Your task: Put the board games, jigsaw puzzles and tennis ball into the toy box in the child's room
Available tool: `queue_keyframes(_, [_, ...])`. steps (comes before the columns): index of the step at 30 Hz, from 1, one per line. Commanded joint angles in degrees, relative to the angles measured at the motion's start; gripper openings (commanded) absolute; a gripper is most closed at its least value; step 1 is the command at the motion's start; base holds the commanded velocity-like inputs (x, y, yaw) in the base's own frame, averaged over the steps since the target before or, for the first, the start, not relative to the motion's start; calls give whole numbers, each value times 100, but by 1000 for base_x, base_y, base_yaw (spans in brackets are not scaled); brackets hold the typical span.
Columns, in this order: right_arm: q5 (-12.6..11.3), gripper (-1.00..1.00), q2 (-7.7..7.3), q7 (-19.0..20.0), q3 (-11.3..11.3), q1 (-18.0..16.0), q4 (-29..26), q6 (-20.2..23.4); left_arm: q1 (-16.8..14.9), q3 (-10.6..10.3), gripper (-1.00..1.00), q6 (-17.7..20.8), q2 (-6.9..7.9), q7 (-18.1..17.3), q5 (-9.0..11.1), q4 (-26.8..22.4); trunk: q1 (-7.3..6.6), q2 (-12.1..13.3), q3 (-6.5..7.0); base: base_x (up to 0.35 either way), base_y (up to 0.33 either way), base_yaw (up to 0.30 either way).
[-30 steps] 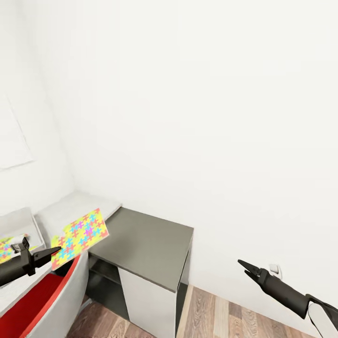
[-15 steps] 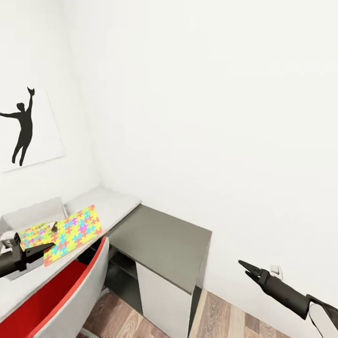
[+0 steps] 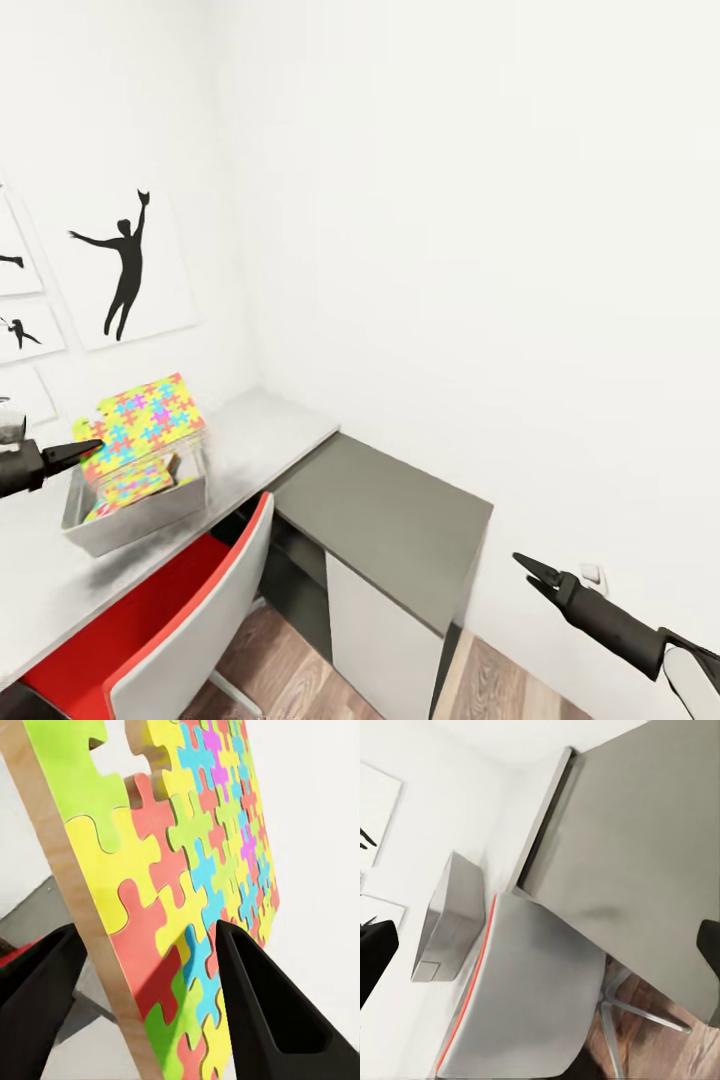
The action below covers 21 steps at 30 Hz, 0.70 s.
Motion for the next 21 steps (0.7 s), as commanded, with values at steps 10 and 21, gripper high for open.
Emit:
queue_keyframes(10, [-26,100,-6,3,-28,-3,6,38,-1451,-1134,-100,-11,-169,2357,-5,772,3,-13,-14,0,0,282])
queue_keyframes(21, [-18,100,-4,6,-29,-3,0,25,-2092,-1572,-100,18,-1379,4182,-26,1249,3,-13,-19,0,0,282])
